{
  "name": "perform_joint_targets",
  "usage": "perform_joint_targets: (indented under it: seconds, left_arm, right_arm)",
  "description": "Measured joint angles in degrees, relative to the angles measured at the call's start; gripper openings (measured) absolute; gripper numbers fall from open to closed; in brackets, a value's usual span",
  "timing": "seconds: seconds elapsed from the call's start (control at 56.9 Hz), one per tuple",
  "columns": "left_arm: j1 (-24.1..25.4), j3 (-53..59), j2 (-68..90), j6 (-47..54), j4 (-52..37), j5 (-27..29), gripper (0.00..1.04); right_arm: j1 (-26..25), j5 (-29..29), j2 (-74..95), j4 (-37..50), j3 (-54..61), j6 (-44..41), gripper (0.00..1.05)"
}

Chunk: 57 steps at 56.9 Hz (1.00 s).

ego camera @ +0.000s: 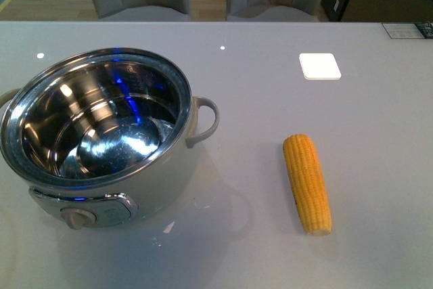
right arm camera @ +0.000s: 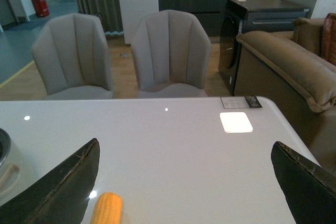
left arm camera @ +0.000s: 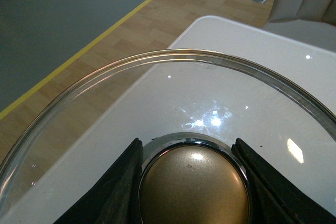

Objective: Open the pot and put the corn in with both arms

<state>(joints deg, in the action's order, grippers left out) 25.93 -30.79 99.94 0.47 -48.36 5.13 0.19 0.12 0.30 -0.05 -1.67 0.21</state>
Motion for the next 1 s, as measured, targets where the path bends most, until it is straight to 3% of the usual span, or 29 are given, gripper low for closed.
perform_joint_targets:
  seconds: [0.422,1.002]
  left_arm:
    - [1.53,-0.07,15.96,-0.09,-9.4,2.19,0.45]
    - [0.74,-7.23,33.88,-0.35,-23.26,0.02,0.45]
  right_arm:
    - [0.0,0.0,0.0,0.0,0.0,0.0,0.96]
    - [0.0,0.0,0.0,0.0,0.0,0.0,0.96]
